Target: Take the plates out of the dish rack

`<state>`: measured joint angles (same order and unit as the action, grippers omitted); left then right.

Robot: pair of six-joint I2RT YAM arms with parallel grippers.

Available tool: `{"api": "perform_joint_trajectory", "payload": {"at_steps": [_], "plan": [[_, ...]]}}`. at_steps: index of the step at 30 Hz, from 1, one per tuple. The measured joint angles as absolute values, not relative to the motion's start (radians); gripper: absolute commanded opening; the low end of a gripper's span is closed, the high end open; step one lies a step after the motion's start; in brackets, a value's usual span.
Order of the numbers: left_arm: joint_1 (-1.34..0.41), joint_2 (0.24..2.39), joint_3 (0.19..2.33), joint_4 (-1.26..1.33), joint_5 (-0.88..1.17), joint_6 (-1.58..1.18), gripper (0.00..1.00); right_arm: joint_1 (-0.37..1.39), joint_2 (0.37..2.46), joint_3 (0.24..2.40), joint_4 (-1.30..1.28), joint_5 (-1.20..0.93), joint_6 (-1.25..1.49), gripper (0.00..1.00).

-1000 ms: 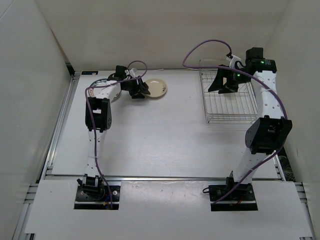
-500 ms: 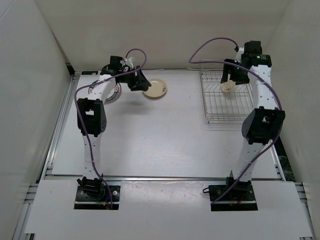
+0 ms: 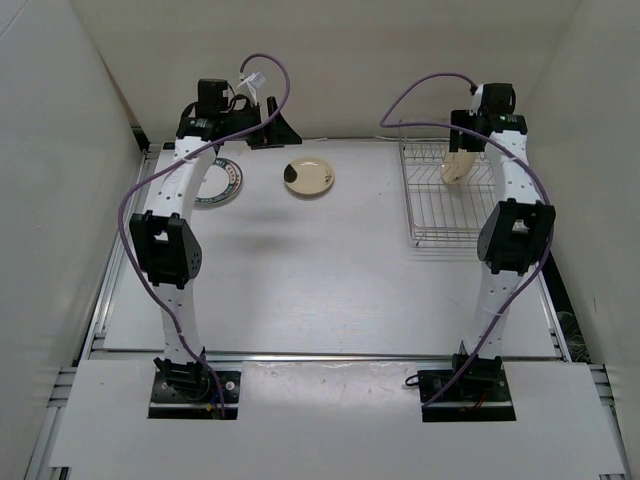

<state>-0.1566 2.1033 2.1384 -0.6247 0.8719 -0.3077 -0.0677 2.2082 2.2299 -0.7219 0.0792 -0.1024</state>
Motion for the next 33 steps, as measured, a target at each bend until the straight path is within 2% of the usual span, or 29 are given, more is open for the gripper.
{"api": "perform_joint_trajectory", "payload": {"at_steps": [6, 10, 14, 15, 21, 25, 33], "plan": [[-0.157, 2.090, 2.137, -0.658, 0.873, -0.269, 0.99, -0.091, 2.279, 2.232, -0.620, 0.080, -0.117, 0.83], [-0.157, 2.089, 2.131, -0.682, 0.871, -0.250, 0.99, -0.104, 2.328, 2.236, -0.590, 0.076, -0.129, 0.72], [-0.157, 2.082, 2.108, -0.701, 0.863, -0.234, 0.99, -0.107, 2.353, 2.236, -0.576, 0.075, -0.134, 0.44], [-0.157, 2.080, 2.101, -0.706, 0.862, -0.229, 0.99, -0.107, 2.356, 2.236, -0.574, 0.075, -0.130, 0.32], [-0.157, 2.080, 2.086, -0.731, 0.852, -0.219, 0.99, -0.104, 2.357, 2.249, -0.569, 0.078, -0.113, 0.10], [-0.157, 2.080, 2.086, -0.734, 0.849, -0.217, 0.99, -0.105, 2.357, 2.250, -0.569, 0.115, -0.109, 0.01], [-0.157, 2.063, 2.056, -0.736, 0.850, -0.218, 0.99, -0.062, 2.292, 2.242, -0.571, 0.253, -0.112, 0.01]]}}
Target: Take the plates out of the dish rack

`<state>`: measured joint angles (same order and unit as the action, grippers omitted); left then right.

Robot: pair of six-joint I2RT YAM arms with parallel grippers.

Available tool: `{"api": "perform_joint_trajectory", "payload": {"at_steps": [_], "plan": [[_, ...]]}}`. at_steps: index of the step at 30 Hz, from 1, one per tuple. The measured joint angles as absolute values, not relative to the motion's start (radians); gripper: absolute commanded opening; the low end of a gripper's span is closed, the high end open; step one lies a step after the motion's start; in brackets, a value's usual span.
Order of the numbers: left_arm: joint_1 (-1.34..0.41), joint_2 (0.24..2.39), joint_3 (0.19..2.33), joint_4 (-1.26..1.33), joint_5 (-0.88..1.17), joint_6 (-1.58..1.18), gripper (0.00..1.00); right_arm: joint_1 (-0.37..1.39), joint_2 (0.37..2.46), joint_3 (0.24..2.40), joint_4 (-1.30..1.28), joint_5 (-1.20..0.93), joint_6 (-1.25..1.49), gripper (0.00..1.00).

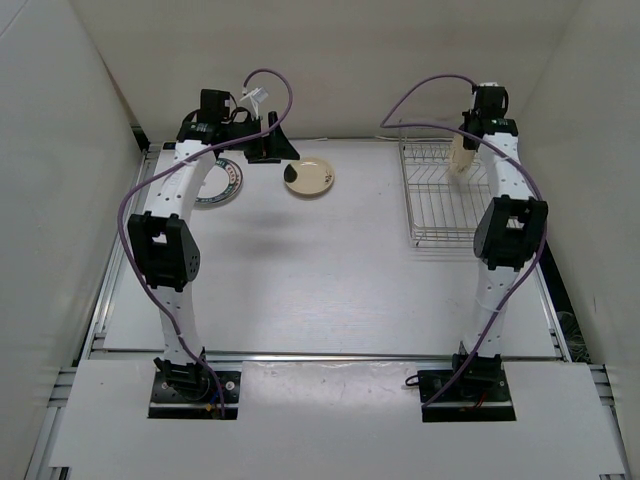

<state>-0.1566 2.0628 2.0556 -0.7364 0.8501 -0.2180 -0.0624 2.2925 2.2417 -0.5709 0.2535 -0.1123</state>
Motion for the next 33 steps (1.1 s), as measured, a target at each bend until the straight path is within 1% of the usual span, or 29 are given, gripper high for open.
{"api": "perform_joint_trajectory", "payload": {"at_steps": [7, 11, 12, 15, 19, 24, 27, 29, 31, 33], "plan": [[-0.157, 2.043, 2.051, -0.738, 0.854, -0.226, 0.99, -0.025, 2.172, 2.196, -0.517, 0.428, -0.148, 0.01], [-0.157, 2.038, 2.051, -0.732, 0.863, -0.245, 0.99, -0.023, 2.088, 2.137, -0.513, 0.427, -0.159, 0.01], [-0.157, 2.038, 2.051, -0.731, 0.867, -0.250, 0.99, -0.023, 2.070, 2.129, -0.527, 0.389, -0.152, 0.01], [-0.157, 2.038, 2.051, -0.728, 0.881, -0.270, 0.99, -0.031, 2.029, 2.116, -0.588, 0.185, -0.114, 0.01], [-0.157, 2.038, 2.042, -0.720, 0.903, -0.288, 0.99, -0.036, 1.976, 2.060, -0.655, -0.229, -0.016, 0.01], [-0.157, 2.046, 2.010, -0.713, 0.928, -0.324, 0.99, 0.005, 1.938, 1.908, -0.661, -0.627, 0.116, 0.01], [-0.157, 2.060, 1.995, -0.704, 0.956, -0.347, 0.99, 0.055, 1.938, 1.802, -0.665, -0.777, 0.166, 0.01], [-0.158, 2.070, 1.977, -0.698, 0.993, -0.367, 0.95, 0.093, 1.942, 1.753, -0.682, -0.842, 0.187, 0.01], [-0.162, 2.080, 1.953, -0.694, 1.035, -0.381, 0.90, 0.123, 1.955, 1.744, -0.688, -0.888, 0.204, 0.01], [-0.168, 2.094, 1.935, -0.688, 1.067, -0.391, 0.90, 0.142, 1.969, 1.747, -0.682, -0.915, 0.212, 0.01]]}}
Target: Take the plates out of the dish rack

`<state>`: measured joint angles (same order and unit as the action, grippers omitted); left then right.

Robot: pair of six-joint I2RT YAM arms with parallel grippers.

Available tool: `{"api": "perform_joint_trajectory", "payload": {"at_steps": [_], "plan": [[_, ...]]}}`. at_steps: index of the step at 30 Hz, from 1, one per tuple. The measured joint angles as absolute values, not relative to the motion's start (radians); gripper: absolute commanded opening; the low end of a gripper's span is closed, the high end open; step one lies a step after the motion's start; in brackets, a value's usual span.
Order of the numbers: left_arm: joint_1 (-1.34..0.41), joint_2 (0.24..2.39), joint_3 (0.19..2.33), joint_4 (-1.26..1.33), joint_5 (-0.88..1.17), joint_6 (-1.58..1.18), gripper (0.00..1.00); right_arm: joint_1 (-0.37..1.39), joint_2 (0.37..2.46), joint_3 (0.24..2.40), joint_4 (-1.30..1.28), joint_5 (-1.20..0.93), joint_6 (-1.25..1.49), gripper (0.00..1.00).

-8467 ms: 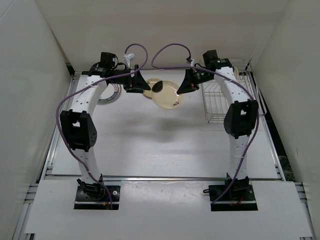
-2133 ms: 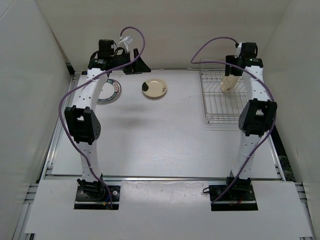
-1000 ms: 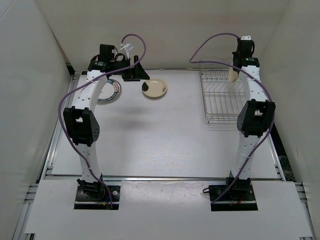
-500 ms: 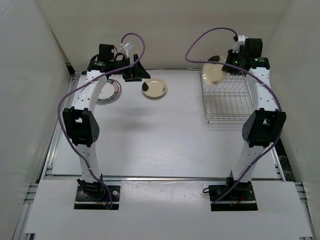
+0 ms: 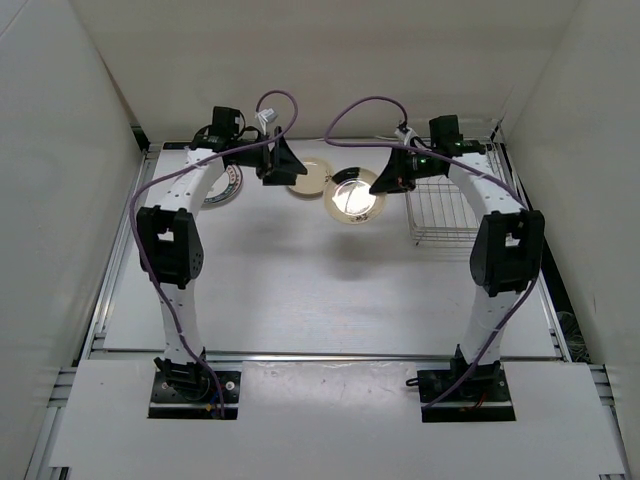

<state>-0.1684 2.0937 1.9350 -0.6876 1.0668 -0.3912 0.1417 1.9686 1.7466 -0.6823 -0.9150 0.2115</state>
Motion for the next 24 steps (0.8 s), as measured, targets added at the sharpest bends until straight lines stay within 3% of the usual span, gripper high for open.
{"api": "perform_joint_trajectory", "payload": {"at_steps": [8, 11, 17, 24], "plan": [[-0.216, 2.146, 1.908, -0.675, 1.110, -0.418, 0.82, 0.193, 2.040, 1.805, -0.664, -0.965, 0.245, 0.01], [-0.229, 2.157, 1.908, -0.670, 1.114, -0.424, 0.74, 0.205, 2.053, 1.811, -0.657, -0.978, 0.254, 0.01], [-0.244, 2.166, 1.908, -0.664, 1.118, -0.432, 0.54, 0.212, 2.086, 1.837, -0.647, -0.985, 0.260, 0.01], [-0.247, 2.172, 1.907, -0.656, 1.116, -0.440, 0.20, 0.212, 2.088, 1.845, -0.640, -0.996, 0.267, 0.01]]}}
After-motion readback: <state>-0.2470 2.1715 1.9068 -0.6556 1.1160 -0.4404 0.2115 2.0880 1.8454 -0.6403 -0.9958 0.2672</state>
